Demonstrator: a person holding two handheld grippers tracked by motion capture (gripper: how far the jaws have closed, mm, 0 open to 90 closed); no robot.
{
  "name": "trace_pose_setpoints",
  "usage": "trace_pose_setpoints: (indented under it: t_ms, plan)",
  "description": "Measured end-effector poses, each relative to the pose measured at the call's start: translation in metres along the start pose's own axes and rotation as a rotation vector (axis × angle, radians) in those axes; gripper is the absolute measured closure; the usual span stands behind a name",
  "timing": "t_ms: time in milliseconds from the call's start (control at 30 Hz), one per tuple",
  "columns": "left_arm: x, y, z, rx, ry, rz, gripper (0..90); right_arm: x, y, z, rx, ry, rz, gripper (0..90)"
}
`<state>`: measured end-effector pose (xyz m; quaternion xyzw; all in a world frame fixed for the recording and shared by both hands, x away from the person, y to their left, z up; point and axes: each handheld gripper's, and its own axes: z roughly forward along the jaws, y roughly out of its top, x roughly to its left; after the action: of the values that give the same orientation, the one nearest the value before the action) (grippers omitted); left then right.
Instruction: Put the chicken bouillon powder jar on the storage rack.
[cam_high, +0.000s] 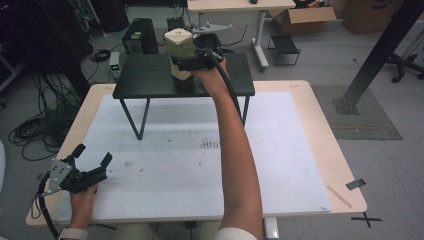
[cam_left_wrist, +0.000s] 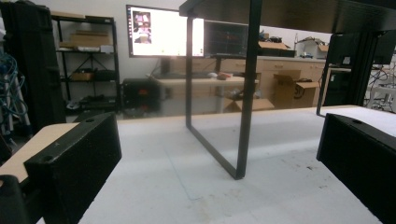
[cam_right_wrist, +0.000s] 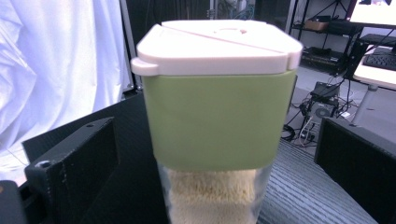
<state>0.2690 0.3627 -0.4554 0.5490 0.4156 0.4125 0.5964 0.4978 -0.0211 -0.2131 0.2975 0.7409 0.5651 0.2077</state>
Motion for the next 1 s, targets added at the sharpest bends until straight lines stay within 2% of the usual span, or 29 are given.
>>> trace_pose_setpoints:
  t_ms: [133, 367, 633, 1000]
  plan:
    - [0.000, 0.000, 0.000, 0.002, 0.001, 0.004, 0.2, 0.002, 0.000, -0.012, -0.019, 0.014, -0.015, 0.0]
    - [0.000, 0.000, 0.000, 0.004, 0.000, 0.007, 0.2, 0.000, -0.007, -0.036, -0.049, -0.020, -0.011, 0.0]
    - [0.000, 0.000, 0.000, 0.004, 0.000, 0.009, 0.2, -0.004, -0.018, -0.072, -0.121, -0.033, -0.020, 0.0]
    - [-0.001, 0.000, 0.000, 0.007, 0.002, 0.014, 0.2, -0.002, -0.035, -0.112, -0.186, -0.053, -0.032, 0.0]
